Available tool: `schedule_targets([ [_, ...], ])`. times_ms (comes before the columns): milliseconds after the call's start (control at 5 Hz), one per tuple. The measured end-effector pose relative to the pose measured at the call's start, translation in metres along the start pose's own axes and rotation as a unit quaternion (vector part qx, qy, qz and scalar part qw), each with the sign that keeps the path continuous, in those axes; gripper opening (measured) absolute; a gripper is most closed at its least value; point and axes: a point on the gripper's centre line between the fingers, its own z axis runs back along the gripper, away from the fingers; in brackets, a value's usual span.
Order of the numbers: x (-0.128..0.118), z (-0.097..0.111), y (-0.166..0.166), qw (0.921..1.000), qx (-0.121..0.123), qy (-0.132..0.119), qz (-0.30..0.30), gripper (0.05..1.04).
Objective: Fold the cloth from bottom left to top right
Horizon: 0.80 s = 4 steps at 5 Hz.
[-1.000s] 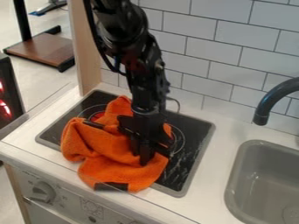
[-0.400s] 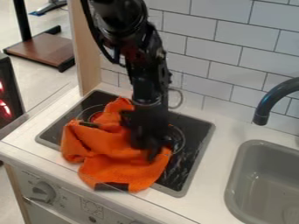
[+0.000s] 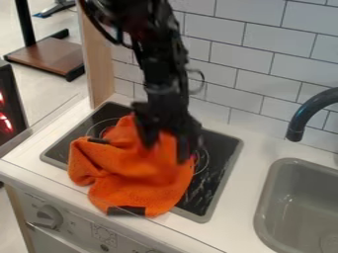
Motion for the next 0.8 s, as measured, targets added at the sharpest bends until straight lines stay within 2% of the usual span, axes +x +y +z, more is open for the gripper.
schedule_targets([
  [400,0.010,0.045,0.000,0.9987,-0.011,-0.049,0.001,0.999],
  [600,0.011,0.054,0.005,0.9983,-0.013,-0.056,-0.005,0.999],
  [800,0.011,0.054,0.005,0.9983,-0.013,-0.057,-0.008,0.999],
])
